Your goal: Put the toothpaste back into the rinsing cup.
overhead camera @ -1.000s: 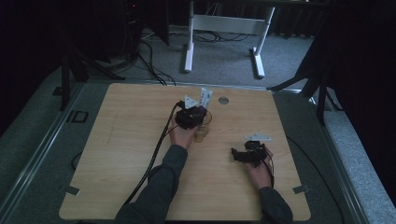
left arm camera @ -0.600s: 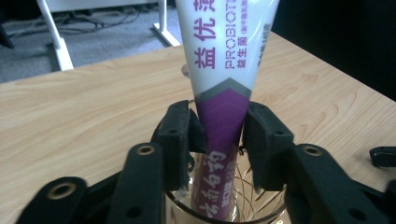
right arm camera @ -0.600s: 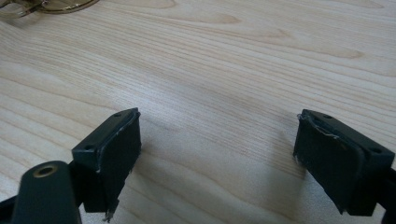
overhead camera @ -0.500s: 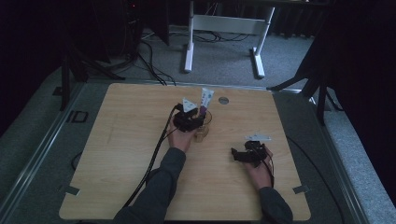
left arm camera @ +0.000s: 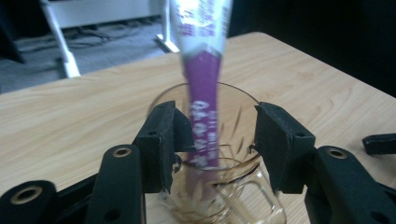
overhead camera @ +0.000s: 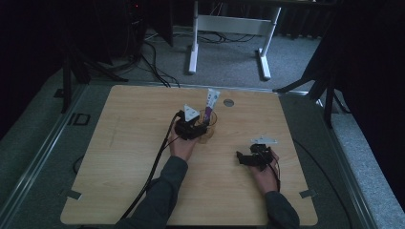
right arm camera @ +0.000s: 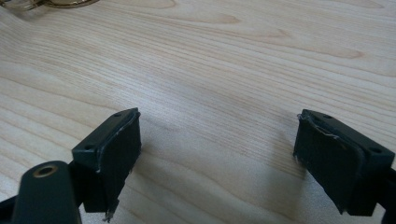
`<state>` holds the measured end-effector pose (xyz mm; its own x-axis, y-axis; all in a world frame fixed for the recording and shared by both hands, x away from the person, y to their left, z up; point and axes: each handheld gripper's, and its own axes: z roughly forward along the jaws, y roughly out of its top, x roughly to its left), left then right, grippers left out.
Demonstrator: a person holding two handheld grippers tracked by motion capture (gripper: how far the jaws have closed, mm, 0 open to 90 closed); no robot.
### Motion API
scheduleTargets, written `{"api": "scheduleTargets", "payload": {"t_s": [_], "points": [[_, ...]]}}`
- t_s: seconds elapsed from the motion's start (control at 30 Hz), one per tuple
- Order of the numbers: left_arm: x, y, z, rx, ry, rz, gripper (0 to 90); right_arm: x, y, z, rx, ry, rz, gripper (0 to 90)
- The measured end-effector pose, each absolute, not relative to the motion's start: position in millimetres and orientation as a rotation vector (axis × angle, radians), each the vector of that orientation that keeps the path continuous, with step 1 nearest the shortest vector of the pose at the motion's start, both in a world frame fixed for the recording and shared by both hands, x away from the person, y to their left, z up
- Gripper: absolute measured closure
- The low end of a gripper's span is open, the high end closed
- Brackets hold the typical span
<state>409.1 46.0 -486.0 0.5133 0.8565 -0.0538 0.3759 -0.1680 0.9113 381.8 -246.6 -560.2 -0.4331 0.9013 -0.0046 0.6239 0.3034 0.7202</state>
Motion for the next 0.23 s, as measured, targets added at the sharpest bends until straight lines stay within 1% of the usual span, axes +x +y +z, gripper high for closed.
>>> {"api": "scheduleTargets", "payload": {"t_s": [0.1,0.17,0.23], "points": [[403.0,56.5,-484.6,1.739,1.052,0.619,44.2,381.9,-246.7,-560.2,1.357,2.167,0.918,14.7],[397.0,77.8,-487.9,1.740,1.108,0.615,42.2,381.8,-246.7,-560.3,1.358,2.168,0.918,14.7],[397.0,77.8,-487.9,1.740,1.108,0.615,41.6,381.9,-246.7,-560.3,1.356,2.167,0.918,14.7]]}}
